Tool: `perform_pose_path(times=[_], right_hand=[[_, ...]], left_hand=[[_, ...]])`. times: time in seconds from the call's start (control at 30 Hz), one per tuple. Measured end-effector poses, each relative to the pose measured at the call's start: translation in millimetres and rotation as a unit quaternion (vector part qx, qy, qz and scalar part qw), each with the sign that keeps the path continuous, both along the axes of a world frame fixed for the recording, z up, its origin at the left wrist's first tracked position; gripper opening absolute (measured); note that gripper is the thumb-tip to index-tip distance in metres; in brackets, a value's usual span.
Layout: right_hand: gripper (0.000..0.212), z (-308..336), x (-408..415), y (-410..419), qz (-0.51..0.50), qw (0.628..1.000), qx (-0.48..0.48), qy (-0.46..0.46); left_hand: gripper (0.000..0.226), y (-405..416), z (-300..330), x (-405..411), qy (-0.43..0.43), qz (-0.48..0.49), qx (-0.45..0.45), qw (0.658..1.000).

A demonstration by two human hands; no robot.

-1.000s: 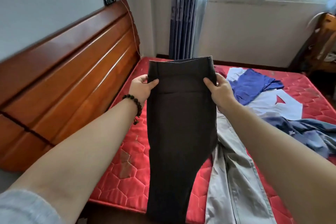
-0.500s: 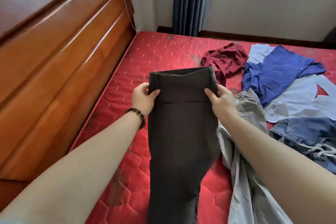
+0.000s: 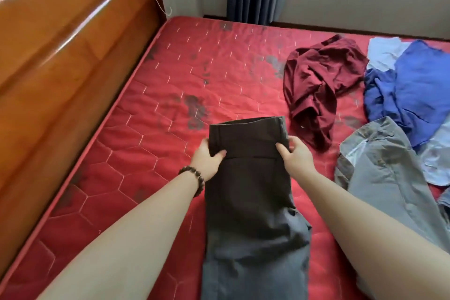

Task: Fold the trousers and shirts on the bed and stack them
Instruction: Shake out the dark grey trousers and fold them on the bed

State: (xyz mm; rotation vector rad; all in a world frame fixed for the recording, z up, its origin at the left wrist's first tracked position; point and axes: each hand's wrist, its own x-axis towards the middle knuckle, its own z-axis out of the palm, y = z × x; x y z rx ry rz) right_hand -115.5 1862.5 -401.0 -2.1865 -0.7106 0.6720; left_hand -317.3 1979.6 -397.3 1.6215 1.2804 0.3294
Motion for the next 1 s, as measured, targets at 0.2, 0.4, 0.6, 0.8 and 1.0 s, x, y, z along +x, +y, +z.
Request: perform_pose_path(times=[0.2, 0.4, 0.6, 0.8, 1.0], right_hand=[[0.078, -67.0, 1.7, -19.3, 0.114, 0.959, -0.256, -0.029], [0.044, -85.8, -9.7, -31.9, 0.07, 0.961, -0.264, -0.051], [0.028, -82.2, -14.0, -31.1, 0.093, 0.974, -0.166, -0.125], [0.031, -54.6, 19.5, 18.3, 0.057, 0.986, -0.059, -0.143], [0.071, -60.9, 11.7, 23.2, 0.093, 0.926, -0.175, -0.321]], left_hand=[[0.061, -10.9, -73.4, -10.5, 0.266, -0.082, -0.02, 0.96], [0.041, -21.5, -90.7, -16.7, 0.296, -0.068, -0.032, 0.952], [0.029, -34.9, -87.2, -11.8, 0.207, 0.004, 0.001, 0.978], [0.027, 15.7, -65.7, 15.8, 0.086, 0.079, 0.064, 0.991], [0.068, 14.1, -76.8, 24.9, 0.221, -0.073, 0.193, 0.953]])
